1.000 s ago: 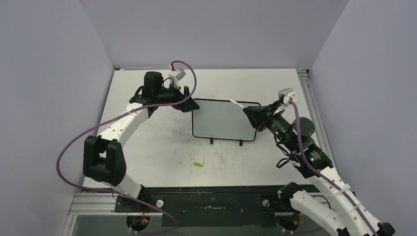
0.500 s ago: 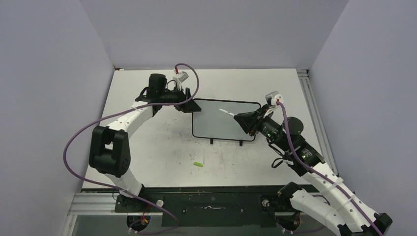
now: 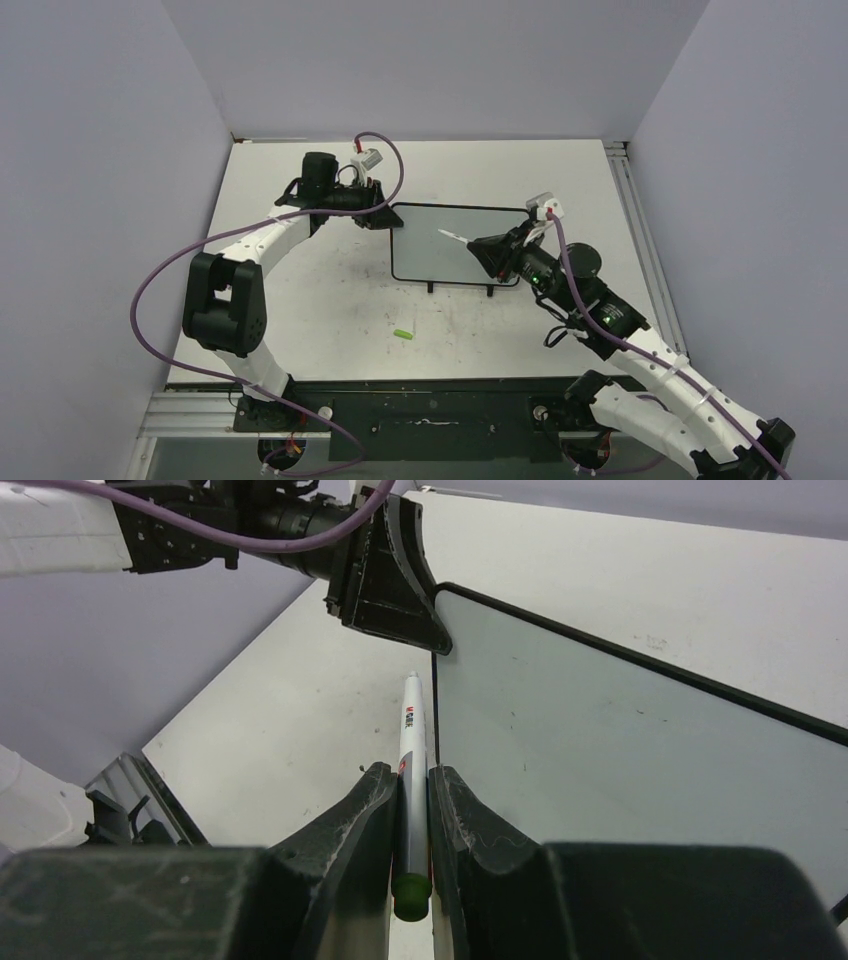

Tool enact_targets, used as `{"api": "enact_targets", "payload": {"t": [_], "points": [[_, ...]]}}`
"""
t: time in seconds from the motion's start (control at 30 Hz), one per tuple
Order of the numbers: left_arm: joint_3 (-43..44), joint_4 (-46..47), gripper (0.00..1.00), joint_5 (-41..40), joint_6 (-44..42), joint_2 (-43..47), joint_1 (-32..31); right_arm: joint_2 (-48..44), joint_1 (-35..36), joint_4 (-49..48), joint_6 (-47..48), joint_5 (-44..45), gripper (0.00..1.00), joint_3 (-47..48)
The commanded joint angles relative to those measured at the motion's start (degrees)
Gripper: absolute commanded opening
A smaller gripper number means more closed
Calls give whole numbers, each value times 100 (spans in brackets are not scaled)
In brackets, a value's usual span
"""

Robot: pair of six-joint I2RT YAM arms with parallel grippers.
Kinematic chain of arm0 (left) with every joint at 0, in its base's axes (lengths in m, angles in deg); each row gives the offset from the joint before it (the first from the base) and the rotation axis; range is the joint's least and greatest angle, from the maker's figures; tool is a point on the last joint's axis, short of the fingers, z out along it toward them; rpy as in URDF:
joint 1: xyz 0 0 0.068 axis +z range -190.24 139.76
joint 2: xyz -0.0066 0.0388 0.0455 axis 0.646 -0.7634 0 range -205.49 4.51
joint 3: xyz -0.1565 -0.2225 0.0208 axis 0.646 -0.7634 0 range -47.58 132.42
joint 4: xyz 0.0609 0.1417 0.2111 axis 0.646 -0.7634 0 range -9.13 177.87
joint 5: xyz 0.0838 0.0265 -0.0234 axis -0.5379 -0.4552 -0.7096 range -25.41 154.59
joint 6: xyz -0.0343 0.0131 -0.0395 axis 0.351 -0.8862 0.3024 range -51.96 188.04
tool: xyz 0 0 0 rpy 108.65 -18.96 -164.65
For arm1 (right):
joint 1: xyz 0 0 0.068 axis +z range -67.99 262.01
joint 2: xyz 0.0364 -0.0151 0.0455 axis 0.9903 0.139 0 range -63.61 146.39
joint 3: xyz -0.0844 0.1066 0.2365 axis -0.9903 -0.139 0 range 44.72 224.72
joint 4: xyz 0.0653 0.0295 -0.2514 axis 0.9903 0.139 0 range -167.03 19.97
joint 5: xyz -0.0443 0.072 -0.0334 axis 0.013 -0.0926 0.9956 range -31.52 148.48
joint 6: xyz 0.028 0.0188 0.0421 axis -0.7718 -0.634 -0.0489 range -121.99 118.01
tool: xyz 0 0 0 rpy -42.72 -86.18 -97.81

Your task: Write a sentence on the whiteboard

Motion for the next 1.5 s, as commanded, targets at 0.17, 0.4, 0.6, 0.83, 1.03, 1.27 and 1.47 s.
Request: {"api": "enact_targets", "payload": {"t": [0.17, 0.4, 0.6, 0.83, 1.03, 1.27, 1.47], "points": [[-61, -489, 21, 95, -429, 86, -3, 491, 951, -683, 79, 947, 5, -126], [-351, -538, 18, 26, -455, 285, -105, 731, 1552, -812, 177, 1566, 5, -121], [-598, -646, 23, -167, -499, 591, -224, 772, 1858, -888, 188, 2211, 5, -232], [-601, -492, 35, -144, -403, 749, -172, 1071, 2145, -1515, 246, 2743, 5, -374], [-536, -482, 22, -233, -402, 780, -163, 1519, 2658, -2152, 576, 3687, 5, -412], [-496, -574, 6, -398, -494, 807, -163, 2040, 3129, -2785, 1087, 4841, 5, -354], [-478, -657, 2, -470, -645, 797, -163, 2384, 3135, -3078, 1207, 5124, 5, -222]]}}
